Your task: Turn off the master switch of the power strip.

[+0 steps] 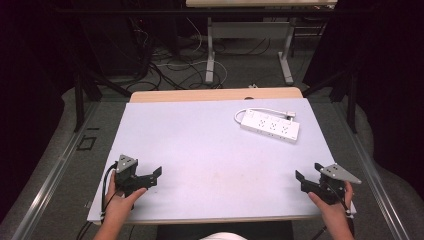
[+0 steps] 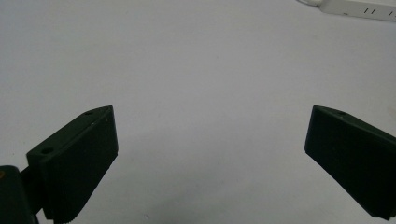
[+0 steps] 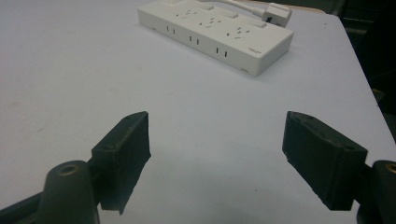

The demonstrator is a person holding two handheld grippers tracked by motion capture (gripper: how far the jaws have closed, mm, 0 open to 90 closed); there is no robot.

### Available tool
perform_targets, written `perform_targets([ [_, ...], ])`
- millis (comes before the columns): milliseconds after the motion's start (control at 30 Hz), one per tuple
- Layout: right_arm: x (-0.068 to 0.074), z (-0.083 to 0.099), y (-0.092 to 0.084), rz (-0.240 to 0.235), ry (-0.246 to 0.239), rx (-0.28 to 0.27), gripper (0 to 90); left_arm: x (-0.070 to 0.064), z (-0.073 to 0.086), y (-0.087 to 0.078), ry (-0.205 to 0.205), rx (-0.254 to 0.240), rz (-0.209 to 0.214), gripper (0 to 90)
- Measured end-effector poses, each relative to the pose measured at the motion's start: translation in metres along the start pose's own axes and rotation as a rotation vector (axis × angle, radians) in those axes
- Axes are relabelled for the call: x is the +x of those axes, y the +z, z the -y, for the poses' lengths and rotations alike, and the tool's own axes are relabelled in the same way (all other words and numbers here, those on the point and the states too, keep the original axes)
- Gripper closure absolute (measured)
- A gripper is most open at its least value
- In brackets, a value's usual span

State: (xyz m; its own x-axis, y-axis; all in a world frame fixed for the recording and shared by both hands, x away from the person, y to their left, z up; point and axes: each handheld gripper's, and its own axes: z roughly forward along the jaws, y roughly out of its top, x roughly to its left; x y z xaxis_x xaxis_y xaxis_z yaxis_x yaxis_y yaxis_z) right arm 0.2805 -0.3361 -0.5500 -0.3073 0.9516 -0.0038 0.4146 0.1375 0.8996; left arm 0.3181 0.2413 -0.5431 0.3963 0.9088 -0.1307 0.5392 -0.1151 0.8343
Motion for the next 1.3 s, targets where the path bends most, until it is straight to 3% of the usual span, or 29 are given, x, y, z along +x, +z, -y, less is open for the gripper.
perform_targets([
  [633,0.003,-0.005,0.004,-0.030,-0.026,-0.011,26.6,0.000,0.001,-0.002,0.005,-0.002,-0.002,3.1],
  [667,0.002,-0.006,0.005,-0.026,-0.046,-0.011,26.8,0.000,0.001,-0.002,0.004,-0.002,-0.003,3.1],
  [767,0.003,-0.011,0.005,-0.045,-0.040,-0.009,28.1,0.000,0.000,-0.002,0.005,-0.003,-0.003,3.1],
  [1100,0.000,-0.035,0.009,-0.054,-0.085,-0.008,28.0,0.000,0.000,-0.002,0.002,-0.004,-0.006,3.2],
  [1300,0.001,-0.052,0.013,-0.088,-0.114,-0.004,31.1,0.000,0.001,-0.002,0.002,-0.005,-0.005,3.2],
])
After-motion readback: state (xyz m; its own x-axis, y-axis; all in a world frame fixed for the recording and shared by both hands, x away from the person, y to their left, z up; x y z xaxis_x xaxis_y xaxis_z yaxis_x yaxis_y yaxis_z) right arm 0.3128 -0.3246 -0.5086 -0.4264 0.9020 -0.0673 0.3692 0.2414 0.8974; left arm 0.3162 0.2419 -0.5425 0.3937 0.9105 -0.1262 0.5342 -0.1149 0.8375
